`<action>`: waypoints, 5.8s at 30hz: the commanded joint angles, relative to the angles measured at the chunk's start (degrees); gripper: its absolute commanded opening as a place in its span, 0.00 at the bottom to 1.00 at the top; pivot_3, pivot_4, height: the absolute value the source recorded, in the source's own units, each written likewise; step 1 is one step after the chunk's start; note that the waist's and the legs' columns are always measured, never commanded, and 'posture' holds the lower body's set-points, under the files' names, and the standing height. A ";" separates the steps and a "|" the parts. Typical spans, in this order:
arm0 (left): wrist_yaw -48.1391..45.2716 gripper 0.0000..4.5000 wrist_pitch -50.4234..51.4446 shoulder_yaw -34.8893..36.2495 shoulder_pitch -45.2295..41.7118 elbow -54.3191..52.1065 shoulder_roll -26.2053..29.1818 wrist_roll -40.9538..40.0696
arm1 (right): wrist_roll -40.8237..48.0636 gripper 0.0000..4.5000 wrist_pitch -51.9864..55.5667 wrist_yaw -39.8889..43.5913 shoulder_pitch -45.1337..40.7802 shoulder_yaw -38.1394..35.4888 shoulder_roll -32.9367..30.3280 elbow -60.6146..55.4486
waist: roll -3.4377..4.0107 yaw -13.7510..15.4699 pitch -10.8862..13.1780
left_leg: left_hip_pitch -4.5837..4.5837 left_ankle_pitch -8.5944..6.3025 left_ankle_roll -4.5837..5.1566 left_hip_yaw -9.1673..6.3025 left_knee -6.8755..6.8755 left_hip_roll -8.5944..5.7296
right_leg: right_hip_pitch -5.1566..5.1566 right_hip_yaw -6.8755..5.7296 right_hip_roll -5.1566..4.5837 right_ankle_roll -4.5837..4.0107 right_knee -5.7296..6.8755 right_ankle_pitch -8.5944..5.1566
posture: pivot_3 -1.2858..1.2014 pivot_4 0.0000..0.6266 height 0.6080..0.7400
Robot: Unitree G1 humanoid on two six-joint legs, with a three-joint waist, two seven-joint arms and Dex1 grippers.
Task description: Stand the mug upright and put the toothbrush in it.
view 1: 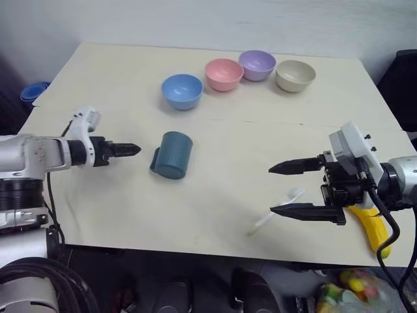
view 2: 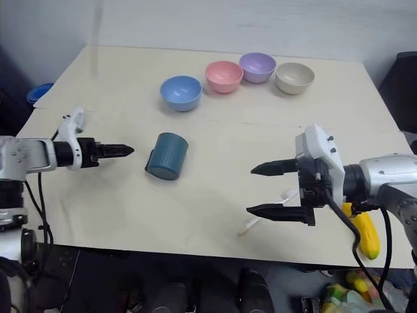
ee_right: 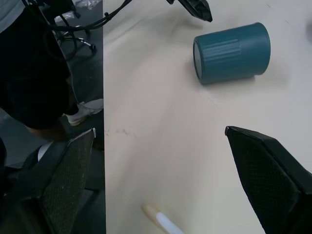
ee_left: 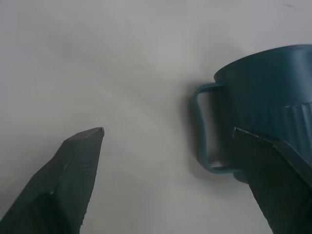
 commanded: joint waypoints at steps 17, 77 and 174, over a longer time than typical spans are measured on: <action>-13.84 1.00 -15.87 -13.04 -13.97 24.37 -10.77 14.97 | 2.34 0.99 -2.11 -9.02 7.44 -6.54 -0.62 -5.84 | -0.04 1.88 -0.02 | 0.01 0.03 0.04 0.04 0.31 0.01 | 0.09 -0.01 -0.09 0.06 0.18 0.03 | 0.52 0.24 1.00; 28.21 0.81 -81.54 -0.66 22.84 -12.67 -42.87 25.68 | 2.54 1.00 -6.50 -21.70 17.96 -8.03 3.42 -7.41 | -0.04 1.81 -0.04 | -0.17 -0.21 0.29 -0.58 0.74 0.14 | 0.23 -0.02 -0.18 0.22 -0.06 0.20 | 0.52 0.24 1.00; -47.44 1.00 -40.04 -7.34 2.80 -33.06 1.91 -8.65 | 14.85 0.13 6.50 -74.12 17.38 13.36 23.28 6.36 | -0.34 -1.34 -0.69 | 0.63 -0.38 0.47 0.50 -0.10 0.32 | 0.19 0.92 0.06 0.20 -0.28 0.19 | 0.52 0.24 1.00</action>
